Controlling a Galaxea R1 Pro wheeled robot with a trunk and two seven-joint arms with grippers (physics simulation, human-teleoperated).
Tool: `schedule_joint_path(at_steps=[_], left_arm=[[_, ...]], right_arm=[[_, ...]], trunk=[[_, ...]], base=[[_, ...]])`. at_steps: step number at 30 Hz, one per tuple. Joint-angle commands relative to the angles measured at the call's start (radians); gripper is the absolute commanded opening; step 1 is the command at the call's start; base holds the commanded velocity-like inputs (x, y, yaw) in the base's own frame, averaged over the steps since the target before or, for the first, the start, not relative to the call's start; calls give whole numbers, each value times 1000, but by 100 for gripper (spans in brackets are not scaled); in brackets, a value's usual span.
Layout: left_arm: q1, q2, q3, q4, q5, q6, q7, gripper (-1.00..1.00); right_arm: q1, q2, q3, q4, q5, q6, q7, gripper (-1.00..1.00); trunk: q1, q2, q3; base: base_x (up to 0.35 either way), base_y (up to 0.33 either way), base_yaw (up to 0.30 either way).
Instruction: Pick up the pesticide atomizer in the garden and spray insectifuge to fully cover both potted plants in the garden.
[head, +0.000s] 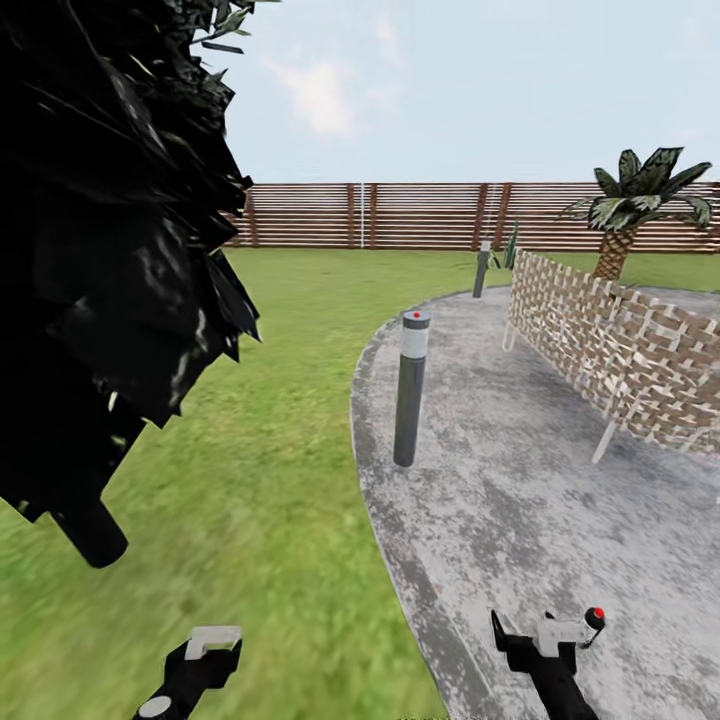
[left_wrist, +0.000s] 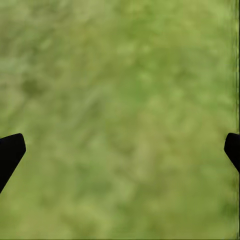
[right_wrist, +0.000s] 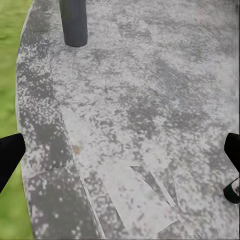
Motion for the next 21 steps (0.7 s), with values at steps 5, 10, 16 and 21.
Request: schedule_joint_path(at_steps=[5,10,16,21], left_arm=[[0,2,5,1,-13,-2,-2,100],[10,3,4,1,-15,-6,-2,100],[12,2,2,1,-14,-7,-2,100],[12,5,5,0,-14,-6,-2,100]], right_arm=[[-7,0,0,16,3,-2,-1,100],[-7,0,-2,118,0,-4,-13,100],[-8,0,0,139,1,-5,-50,100],[-8,1,5,144,0,-9,-53,100]], trunk=[[0,0,-1],[0,0,-1],[0,0,-1],[0,0,-1]], base=[[0,0,-300],[0,0,-300],[0,0,-225],[43,0,-25]])
